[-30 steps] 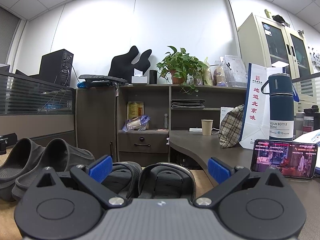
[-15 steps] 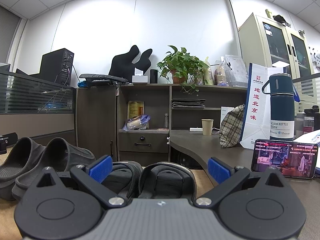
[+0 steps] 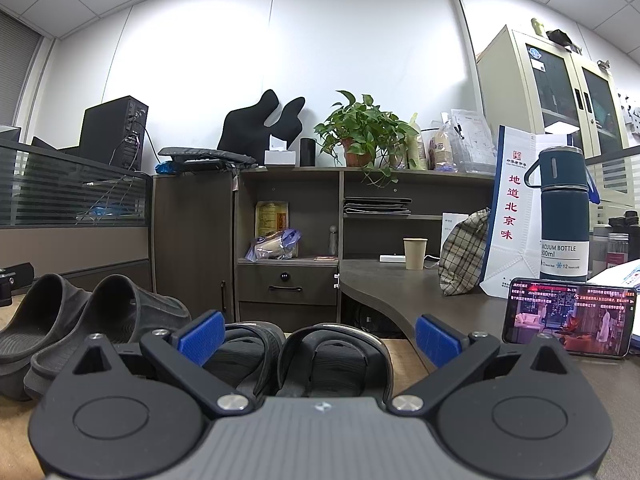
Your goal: Organize scattered shoes
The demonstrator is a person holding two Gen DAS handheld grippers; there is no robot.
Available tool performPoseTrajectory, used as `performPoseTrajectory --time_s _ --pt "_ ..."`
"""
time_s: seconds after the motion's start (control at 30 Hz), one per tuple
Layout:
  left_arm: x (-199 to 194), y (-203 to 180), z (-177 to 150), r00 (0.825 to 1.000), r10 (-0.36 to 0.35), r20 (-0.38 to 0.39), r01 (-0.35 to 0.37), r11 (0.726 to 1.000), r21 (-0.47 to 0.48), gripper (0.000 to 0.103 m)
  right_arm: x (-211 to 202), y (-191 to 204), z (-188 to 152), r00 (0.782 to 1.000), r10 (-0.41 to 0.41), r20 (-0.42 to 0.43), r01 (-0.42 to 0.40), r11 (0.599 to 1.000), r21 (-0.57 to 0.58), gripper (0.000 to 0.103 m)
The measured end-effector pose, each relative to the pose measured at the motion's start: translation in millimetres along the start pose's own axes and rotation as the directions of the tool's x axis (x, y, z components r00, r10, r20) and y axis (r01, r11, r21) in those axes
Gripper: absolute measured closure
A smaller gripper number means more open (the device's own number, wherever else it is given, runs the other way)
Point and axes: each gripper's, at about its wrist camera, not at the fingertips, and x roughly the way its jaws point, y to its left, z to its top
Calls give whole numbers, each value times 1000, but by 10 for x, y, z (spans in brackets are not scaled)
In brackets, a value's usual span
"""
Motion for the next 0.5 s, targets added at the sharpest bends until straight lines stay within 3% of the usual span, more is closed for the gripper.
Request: performPoseTrajectory --time_s 0.5 --pt "22 -17 17 1000 0 5 0 1000 -1 0 12 -12 8 1000 3 -4 -3 1000 -3 0"
